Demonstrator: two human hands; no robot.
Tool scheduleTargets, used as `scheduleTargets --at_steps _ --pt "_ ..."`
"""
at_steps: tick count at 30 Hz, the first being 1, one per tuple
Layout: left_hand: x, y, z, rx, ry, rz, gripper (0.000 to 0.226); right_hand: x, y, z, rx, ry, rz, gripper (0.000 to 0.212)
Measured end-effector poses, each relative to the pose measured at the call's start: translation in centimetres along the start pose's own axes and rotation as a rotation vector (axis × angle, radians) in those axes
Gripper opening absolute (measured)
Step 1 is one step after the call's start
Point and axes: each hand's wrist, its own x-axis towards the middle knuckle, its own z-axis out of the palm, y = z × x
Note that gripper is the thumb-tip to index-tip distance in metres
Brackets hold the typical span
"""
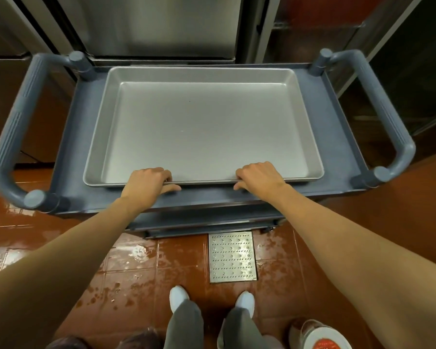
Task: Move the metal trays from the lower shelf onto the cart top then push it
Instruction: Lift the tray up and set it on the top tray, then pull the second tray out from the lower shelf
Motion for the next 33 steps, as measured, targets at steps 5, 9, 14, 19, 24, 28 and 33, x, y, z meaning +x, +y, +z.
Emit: scheduleTargets --at_steps 5,9,14,19,24,28,33 --pt "-0.1 0.1 0.1 -0.122 -0.014 -0.066 0.056 -0.6 0.0 0.1 0.154 0.029 0.077 0.05" --pt "-0.2 1.0 -0.9 -0.336 0.005 -0.205 0.059 -1.6 -0.5 -0.4 0.424 0.087 0.203 0.049" --pt "-0.7 4.9 -4.3 -1.023 0.331 -0.381 0.044 -3.1 -2.3 -2.7 1.112 0.398 0.358 0.042" --pt "-3.2 8.4 -6.6 -1.424 0.62 -0.3 0.045 -6.2 -3.8 -5.2 1.567 0.742 0.329 0.03" --pt "-5.4 9.8 -5.4 -1.567 0.747 -0.225 0.039 -7.8 -5.5 -4.6 1.645 0.967 0.304 0.037" --pt "-6.3 10.3 -1.7 -1.532 0.726 -0.179 0.038 -7.4 -7.3 -0.9 1.629 1.027 0.238 0.033" --pt "-7.6 11.1 4.9 -1.413 0.735 -0.117 0.036 -6.4 -9.4 6.1 1.516 1.123 0.133 0.028"
